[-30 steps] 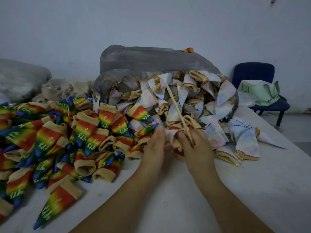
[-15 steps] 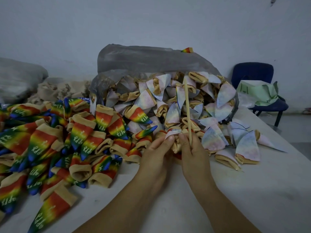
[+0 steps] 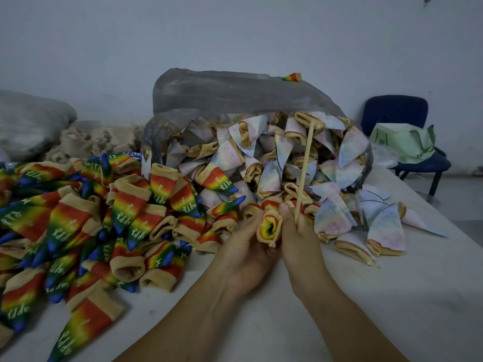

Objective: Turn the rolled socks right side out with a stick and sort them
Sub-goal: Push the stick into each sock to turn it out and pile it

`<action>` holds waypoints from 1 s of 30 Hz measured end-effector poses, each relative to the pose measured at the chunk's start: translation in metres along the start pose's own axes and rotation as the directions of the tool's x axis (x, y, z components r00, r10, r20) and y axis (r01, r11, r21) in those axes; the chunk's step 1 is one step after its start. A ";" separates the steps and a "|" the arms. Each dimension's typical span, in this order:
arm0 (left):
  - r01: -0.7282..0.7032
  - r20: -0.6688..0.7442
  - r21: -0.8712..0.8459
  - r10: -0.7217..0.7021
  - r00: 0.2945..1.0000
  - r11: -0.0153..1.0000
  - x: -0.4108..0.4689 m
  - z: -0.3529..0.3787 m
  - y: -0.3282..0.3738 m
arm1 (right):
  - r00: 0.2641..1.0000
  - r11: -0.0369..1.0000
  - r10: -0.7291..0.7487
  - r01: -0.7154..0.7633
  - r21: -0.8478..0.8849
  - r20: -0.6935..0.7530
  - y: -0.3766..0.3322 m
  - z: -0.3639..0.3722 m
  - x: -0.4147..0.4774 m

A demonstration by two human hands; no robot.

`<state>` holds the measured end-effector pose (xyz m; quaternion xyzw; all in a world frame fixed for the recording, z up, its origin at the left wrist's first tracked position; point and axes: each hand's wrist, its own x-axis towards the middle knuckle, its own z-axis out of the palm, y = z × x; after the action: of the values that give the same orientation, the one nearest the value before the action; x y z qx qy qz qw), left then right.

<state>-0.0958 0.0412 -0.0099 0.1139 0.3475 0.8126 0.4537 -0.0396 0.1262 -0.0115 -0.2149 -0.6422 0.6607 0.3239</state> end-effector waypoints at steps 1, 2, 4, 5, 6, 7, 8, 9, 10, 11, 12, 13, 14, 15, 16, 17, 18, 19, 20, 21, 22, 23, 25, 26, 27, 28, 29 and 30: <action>-0.017 -0.013 0.021 0.018 1.000 1.000 0.000 0.000 0.000 | 0.999 0.999 0.038 -0.038 0.014 0.004 0.003 -0.001 0.001; -0.036 -0.036 0.060 0.039 0.999 0.998 0.000 -0.001 0.000 | 0.998 0.997 0.069 -0.069 0.017 0.000 0.005 -0.002 0.002; -0.058 -0.082 0.156 0.072 0.994 0.986 -0.001 -0.001 -0.001 | 0.997 0.996 0.077 -0.078 -0.041 -0.024 0.007 -0.006 0.003; -0.066 -0.083 0.197 0.083 0.993 0.978 -0.002 0.000 -0.001 | 0.998 0.995 0.058 -0.060 -0.082 -0.027 0.007 -0.009 0.003; -0.073 -0.070 0.229 0.091 0.993 0.971 -0.003 0.000 -0.002 | 0.999 0.993 0.038 -0.041 -0.111 -0.026 0.007 -0.011 0.003; -0.076 -0.050 0.250 0.091 0.995 0.965 -0.004 0.002 -0.003 | 0.999 0.991 0.021 -0.025 -0.134 -0.026 0.006 -0.012 0.002; -0.076 -0.030 0.259 0.086 0.996 0.963 -0.005 0.003 -0.004 | 0.999 0.987 0.008 -0.013 -0.159 -0.031 0.005 -0.013 0.001; -0.077 -0.011 0.262 0.083 0.996 0.962 -0.006 0.004 -0.004 | 0.999 0.983 -0.003 -0.005 -0.183 -0.043 0.004 -0.013 0.000; -0.078 0.007 0.260 0.078 0.997 0.962 -0.006 0.004 -0.005 | 0.998 0.980 -0.011 -0.002 -0.198 -0.062 0.002 -0.013 -0.001; -0.074 0.022 0.254 0.070 0.997 0.964 -0.006 0.004 -0.005 | 0.997 0.978 -0.015 -0.003 -0.209 -0.081 0.001 -0.014 -0.002; -0.064 0.030 0.246 0.059 0.998 0.967 -0.006 0.004 -0.006 | 0.995 0.974 -0.024 0.002 -0.228 -0.094 -0.001 -0.014 -0.002; -0.051 0.039 0.237 0.043 0.998 0.970 -0.007 0.005 -0.006 | 0.994 0.967 -0.038 0.010 -0.255 -0.102 -0.002 -0.016 -0.002; -0.035 0.063 0.234 0.020 0.998 0.972 -0.008 0.006 -0.006 | 0.993 0.959 -0.054 0.022 -0.283 -0.106 -0.004 -0.017 -0.002; -0.017 0.099 0.241 -0.007 0.995 0.970 -0.009 0.007 -0.005 | 0.993 0.951 -0.063 0.027 -0.309 -0.105 -0.005 -0.019 -0.001; 0.000 0.135 0.259 -0.037 0.990 0.966 -0.011 0.007 -0.005 | 0.993 0.944 -0.066 0.030 -0.329 -0.099 -0.005 -0.021 0.000; 0.019 0.160 0.283 -0.066 0.985 0.959 -0.012 0.007 -0.004 | 0.994 0.940 -0.066 0.031 -0.340 -0.091 -0.006 -0.022 0.001; 0.040 0.162 0.302 -0.092 0.982 0.952 -0.012 0.006 -0.005 | 0.994 0.940 -0.067 0.035 -0.339 -0.083 -0.006 -0.023 0.002; 0.059 0.136 0.309 -0.106 0.985 0.949 -0.012 0.005 -0.005 | 0.995 0.943 -0.065 0.035 -0.330 -0.080 -0.007 -0.023 0.002; 0.074 0.097 0.295 -0.107 0.990 0.953 -0.012 0.006 -0.005 | 0.995 0.951 -0.064 0.036 -0.308 -0.080 -0.008 -0.023 0.001; 0.084 0.054 0.248 -0.100 0.994 0.965 -0.011 0.007 -0.005 | 0.995 0.961 -0.064 0.039 -0.275 -0.082 -0.009 -0.024 0.000; 0.080 0.017 0.184 -0.085 0.996 0.980 -0.009 0.007 -0.005 | 0.994 0.970 -0.071 0.050 -0.237 -0.080 -0.009 -0.024 0.000; 0.061 -0.017 0.125 -0.059 0.998 0.990 -0.008 0.007 -0.004 | 0.994 0.976 -0.085 0.068 -0.209 -0.073 -0.011 -0.024 -0.001; -0.006 -0.093 0.055 0.011 0.996 0.998 -0.007 0.005 -0.001 | 0.991 0.968 -0.131 0.121 -0.218 -0.029 -0.012 -0.022 -0.004; -0.039 -0.122 0.042 0.043 0.992 0.998 -0.007 0.004 0.000 | 0.988 0.956 -0.155 0.151 -0.252 0.004 -0.012 -0.021 -0.005; -0.066 -0.140 0.037 0.070 0.988 0.997 -0.006 0.003 0.002 | 0.984 0.937 -0.177 0.180 -0.299 0.037 -0.012 -0.019 -0.006; -0.086 -0.151 0.033 0.090 0.984 0.996 -0.006 0.003 0.002 | 0.977 0.912 -0.202 0.211 -0.351 0.062 -0.011 -0.019 -0.006; -0.101 -0.159 0.025 0.104 0.982 0.995 -0.007 0.004 0.002 | 0.969 0.882 -0.234 0.246 -0.403 0.080 -0.010 -0.019 -0.006; -0.110 -0.163 0.020 0.112 0.980 0.994 -0.007 0.004 0.002 | 0.958 0.848 -0.271 0.283 -0.448 0.092 -0.008 -0.020 -0.005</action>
<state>-0.0915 0.0367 -0.0051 0.0686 0.3809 0.8415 0.3770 -0.0214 0.1366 -0.0060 -0.1818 -0.8076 0.4402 0.3478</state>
